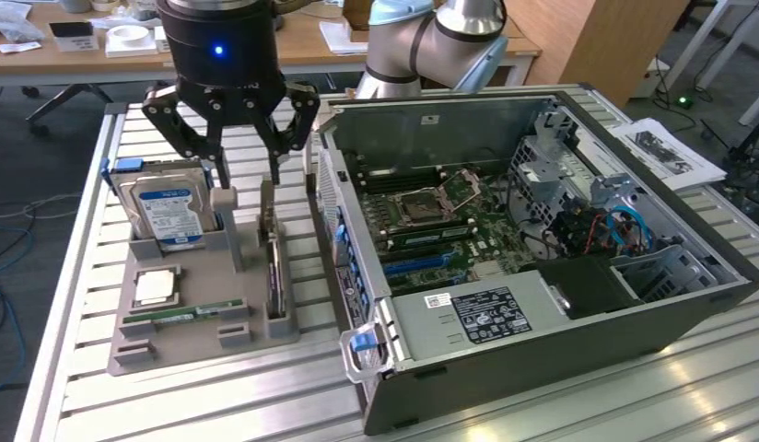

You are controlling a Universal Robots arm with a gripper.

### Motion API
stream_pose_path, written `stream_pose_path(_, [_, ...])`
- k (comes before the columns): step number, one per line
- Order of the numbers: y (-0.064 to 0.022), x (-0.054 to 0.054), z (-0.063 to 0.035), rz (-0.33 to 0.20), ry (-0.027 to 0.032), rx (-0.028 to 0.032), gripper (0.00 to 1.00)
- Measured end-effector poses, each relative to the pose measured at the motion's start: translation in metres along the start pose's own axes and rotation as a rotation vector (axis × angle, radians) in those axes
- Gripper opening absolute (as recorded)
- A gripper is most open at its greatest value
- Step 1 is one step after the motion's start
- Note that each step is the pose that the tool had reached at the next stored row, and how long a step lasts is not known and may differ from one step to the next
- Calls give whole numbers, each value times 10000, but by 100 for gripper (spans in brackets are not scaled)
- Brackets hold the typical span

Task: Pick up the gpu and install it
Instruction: 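Pick up the gpu and move the gpu toward the slot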

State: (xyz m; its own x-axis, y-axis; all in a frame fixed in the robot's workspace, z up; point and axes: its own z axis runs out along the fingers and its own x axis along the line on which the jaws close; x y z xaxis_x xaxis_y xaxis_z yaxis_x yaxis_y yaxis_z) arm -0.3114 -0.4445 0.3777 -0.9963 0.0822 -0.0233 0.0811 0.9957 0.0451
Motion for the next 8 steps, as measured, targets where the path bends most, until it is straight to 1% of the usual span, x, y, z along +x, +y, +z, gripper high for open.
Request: stream_pose_path(8, [-7, 3, 141, 0, 1, 1, 53])
